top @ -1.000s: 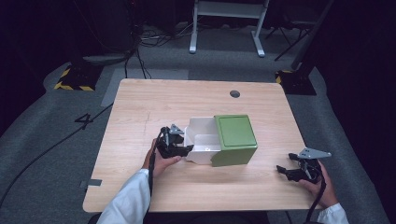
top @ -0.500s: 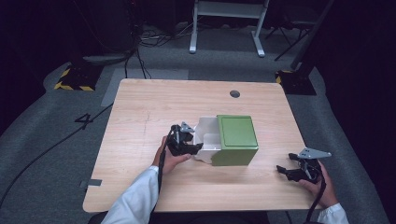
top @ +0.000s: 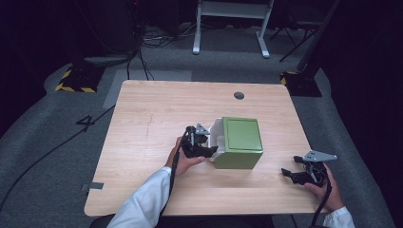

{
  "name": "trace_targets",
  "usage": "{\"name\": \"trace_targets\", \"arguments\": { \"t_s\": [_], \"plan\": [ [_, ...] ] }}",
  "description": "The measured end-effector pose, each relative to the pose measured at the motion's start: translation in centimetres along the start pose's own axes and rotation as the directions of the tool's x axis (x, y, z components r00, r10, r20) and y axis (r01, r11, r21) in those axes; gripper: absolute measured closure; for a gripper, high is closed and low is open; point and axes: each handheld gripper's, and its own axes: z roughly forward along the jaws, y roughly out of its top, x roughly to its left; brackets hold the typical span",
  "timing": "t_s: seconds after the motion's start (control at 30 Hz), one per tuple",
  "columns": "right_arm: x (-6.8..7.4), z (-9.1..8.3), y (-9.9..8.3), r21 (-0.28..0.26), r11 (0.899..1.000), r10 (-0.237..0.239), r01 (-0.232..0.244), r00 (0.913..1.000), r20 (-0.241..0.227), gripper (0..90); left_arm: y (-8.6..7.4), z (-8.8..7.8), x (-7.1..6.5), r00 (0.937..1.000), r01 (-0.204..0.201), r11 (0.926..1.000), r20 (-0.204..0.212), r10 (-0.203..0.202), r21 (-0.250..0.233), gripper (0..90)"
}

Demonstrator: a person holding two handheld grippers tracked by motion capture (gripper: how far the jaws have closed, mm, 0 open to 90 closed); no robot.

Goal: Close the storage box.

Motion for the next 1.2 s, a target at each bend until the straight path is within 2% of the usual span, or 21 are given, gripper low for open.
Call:
{"name": "trace_targets", "arguments": {
  "t_s": [0.33,0.47,0.6,0.87,1.2],
  "plan": [
    [0.0,0.0,0.0,0.0,1.0,-0.001,0.001,1.0,-0.001,15.6,0.6,1.3,-0.8,0.9997,-0.026,0.9994,0.001,0.026,0.025,38.2],
    [0.0,0.0,0.0,0.0,1.0,0.0,0.0,1.0,-0.001,15.6,0.6,1.2,-0.8,0.9996,-0.026,0.9995,0.007,0.026,0.019,39.0],
    [0.0,0.0,0.0,0.0,1.0,-0.001,0.001,1.0,-0.001,15.6,0.7,1.0,-0.7,0.9987,-0.052,0.9985,0.004,0.052,0.019,38.7],
    [0.0,0.0,0.0,0.0,1.0,-0.001,0.001,1.0,-0.001,15.6,0.8,0.3,-0.5,0.9976,-0.069,0.9975,-0.001,0.069,0.015,37.3],
    [0.0,0.0,0.0,0.0,1.0,-0.001,0.001,1.0,-0.001,15.5,1.1,-1.2,-0.1,0.994,-0.107,0.9942,-0.023,0.107,-0.006,36.8]
  ]
}}
